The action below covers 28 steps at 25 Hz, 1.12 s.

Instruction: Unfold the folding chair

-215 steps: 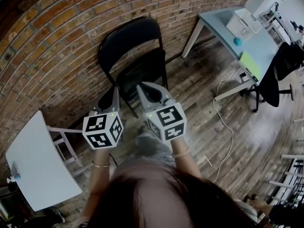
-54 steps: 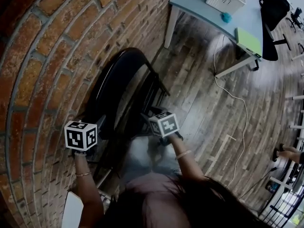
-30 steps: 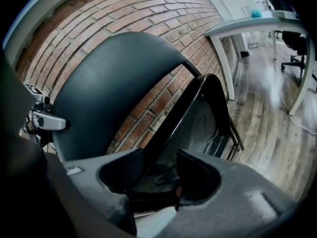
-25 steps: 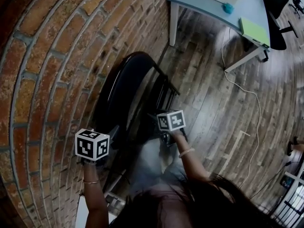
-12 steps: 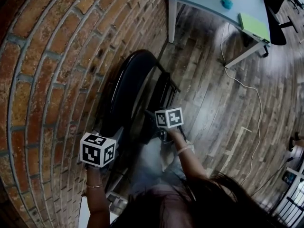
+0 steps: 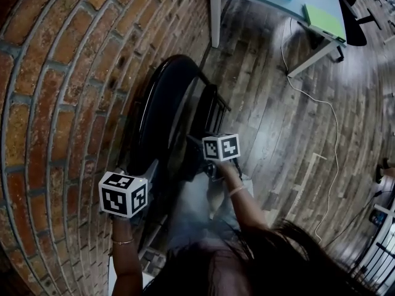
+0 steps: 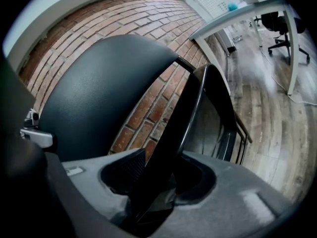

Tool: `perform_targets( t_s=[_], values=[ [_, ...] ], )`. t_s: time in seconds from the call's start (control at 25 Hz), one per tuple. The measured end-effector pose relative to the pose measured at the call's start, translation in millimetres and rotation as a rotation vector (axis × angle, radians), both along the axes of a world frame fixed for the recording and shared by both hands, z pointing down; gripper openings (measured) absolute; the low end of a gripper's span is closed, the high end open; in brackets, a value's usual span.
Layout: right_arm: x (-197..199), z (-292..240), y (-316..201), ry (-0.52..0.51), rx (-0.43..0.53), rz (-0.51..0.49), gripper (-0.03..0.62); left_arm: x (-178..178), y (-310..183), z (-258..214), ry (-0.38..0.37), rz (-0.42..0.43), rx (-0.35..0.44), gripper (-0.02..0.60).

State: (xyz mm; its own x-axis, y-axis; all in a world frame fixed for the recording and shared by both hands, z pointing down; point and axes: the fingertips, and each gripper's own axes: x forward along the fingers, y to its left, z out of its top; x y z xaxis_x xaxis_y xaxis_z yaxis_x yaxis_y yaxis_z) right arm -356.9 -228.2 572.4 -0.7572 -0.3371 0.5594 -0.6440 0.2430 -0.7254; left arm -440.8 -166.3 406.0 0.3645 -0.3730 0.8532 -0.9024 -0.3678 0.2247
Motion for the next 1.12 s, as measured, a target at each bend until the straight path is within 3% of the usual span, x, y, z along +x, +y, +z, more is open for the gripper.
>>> perform_targets(
  t_s=[1.12],
  values=[
    [51.0,-12.1,17.8,-0.166,-0.035,0.08,0.121,58.0,21.7,-12.2,0.039,0.041,0.007,0.086]
  ],
)
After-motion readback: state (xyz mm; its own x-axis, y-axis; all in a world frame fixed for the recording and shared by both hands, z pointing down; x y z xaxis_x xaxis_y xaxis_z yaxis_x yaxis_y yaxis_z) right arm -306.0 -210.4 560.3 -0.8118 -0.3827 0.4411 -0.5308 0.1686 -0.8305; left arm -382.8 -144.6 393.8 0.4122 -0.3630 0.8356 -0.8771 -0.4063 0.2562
